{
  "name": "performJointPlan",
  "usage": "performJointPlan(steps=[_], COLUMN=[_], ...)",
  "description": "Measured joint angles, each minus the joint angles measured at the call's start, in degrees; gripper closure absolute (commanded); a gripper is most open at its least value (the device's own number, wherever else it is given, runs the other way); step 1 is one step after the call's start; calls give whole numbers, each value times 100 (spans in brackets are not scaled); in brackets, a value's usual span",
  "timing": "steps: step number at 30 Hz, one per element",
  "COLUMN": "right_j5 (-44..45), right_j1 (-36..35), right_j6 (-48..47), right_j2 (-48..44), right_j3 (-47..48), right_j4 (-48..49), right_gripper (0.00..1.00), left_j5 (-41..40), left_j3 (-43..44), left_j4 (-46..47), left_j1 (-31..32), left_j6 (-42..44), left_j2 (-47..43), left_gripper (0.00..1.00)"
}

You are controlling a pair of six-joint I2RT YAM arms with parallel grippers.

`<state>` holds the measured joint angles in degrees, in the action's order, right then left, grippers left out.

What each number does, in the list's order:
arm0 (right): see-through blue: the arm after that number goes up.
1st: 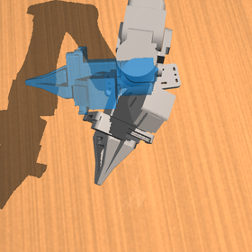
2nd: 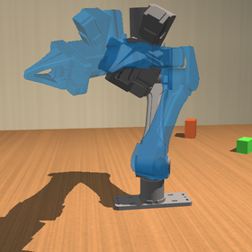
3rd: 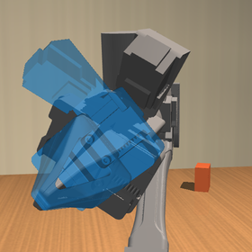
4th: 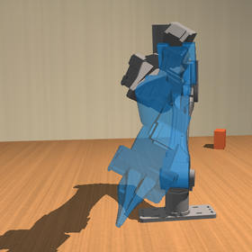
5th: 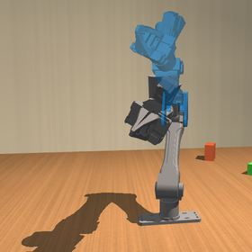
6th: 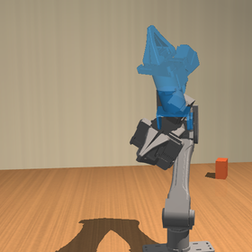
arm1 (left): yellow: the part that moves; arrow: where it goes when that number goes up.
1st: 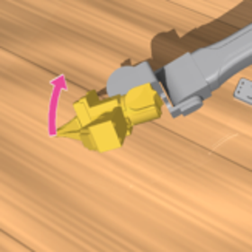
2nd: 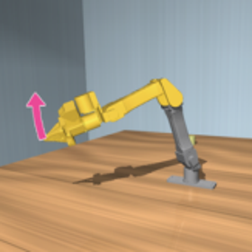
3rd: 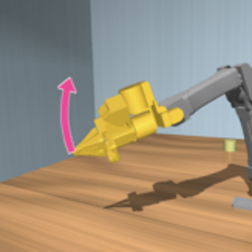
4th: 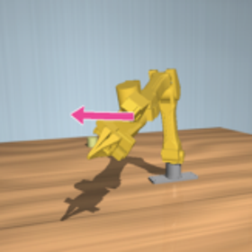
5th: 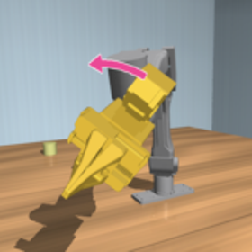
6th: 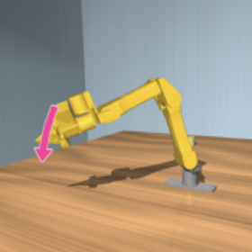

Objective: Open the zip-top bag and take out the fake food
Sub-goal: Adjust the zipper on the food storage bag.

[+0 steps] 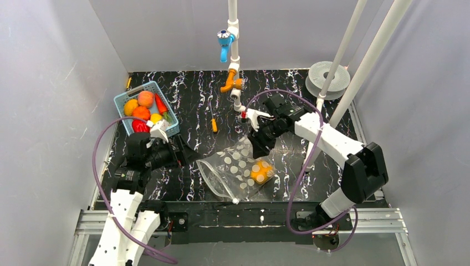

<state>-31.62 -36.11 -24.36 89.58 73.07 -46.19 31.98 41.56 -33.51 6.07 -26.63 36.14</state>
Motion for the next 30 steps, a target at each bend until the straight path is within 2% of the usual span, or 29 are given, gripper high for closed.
performJointPlan(steps=[3, 9, 16, 21, 24, 30], right_j5=[-249, -482, 10, 634, 934, 1057], right_j1=[6, -1, -3, -1, -1, -1], right_j6=[-379, -1497, -2422, -2516, -2495, -2396], right_j2=[-247, -799, -1407, -1383, -1195, -899], right_j3=[-188, -904, -1750, -1960, -1978, -2039], right_j4=[-110, -329, -222, 125, 319, 419], right_gripper=[25, 24, 27, 41, 50, 58], left_j5=[3, -109, -91, -208, -473, -1016], left_j3=[-70, -80, -527, -869, -996, -1338], left_j4=[-482, -1311, -1545, -1186, -636, 681], left_j1=[307, 841, 1141, 1618, 2067, 2869], left_j6=[-52, -162, -526, -1041, -1411, -1901], left_j2=[-2, -242, -410, -281, -114, 890], left_gripper=[22, 44, 50, 50, 49, 47])
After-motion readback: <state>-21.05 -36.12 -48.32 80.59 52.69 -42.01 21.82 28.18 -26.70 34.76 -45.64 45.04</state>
